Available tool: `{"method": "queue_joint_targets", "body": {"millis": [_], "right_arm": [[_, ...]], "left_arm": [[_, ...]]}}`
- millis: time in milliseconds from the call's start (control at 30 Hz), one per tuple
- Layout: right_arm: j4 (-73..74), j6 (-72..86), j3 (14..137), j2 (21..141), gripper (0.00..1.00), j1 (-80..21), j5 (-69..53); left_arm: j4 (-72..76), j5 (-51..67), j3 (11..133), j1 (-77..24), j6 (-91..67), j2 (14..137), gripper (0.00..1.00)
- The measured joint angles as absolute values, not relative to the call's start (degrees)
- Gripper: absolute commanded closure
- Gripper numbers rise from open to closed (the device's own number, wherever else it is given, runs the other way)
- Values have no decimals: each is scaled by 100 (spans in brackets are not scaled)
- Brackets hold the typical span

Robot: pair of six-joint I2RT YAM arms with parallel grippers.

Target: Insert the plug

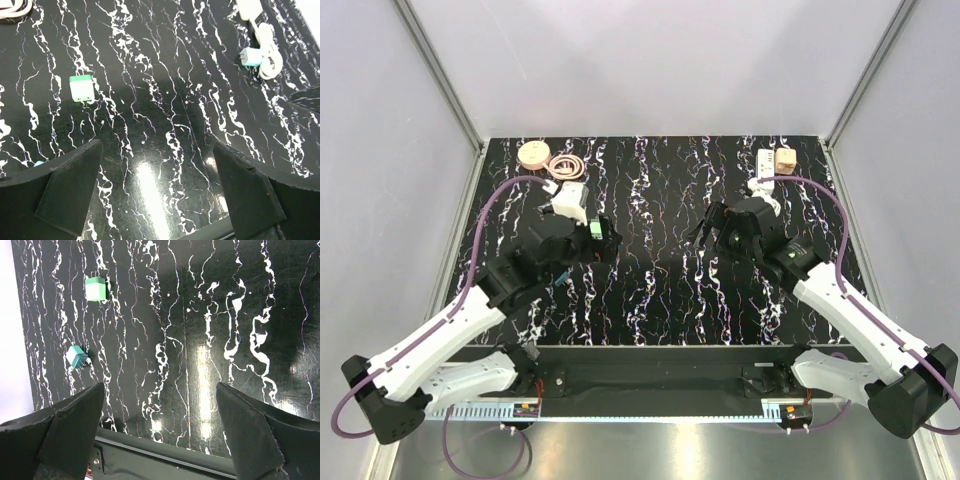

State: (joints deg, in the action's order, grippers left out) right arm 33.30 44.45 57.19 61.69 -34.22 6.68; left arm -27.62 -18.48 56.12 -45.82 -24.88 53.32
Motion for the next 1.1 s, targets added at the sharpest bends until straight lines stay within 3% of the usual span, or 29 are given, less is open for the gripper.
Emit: {"method": "queue_joint_targets", "body": {"millis": [300, 467, 667, 900, 1100], "right_arm": [[3323, 4379, 5776, 6045, 0, -3422, 731], [3129, 4075, 5774, 5811, 0, -3417, 958], [2904, 3653, 5706, 5795, 0, -3417, 993], [2825, 3529, 5509, 5824, 0, -3417, 963], [2777, 3476, 5509, 5870, 0, -3417, 958]], "left_arm": [[-2810, -2657, 5977, -4525, -2469, 5651, 1], [-2733, -3109, 6611, -3656, -2410, 6233, 1], [-2362, -3227, 7736, -2897, -1999, 7765, 1], [-2377, -2523, 9498, -1782, -1925, 10044, 12], [-2445, -1728, 10291, -915, -2283, 11220, 24]]}}
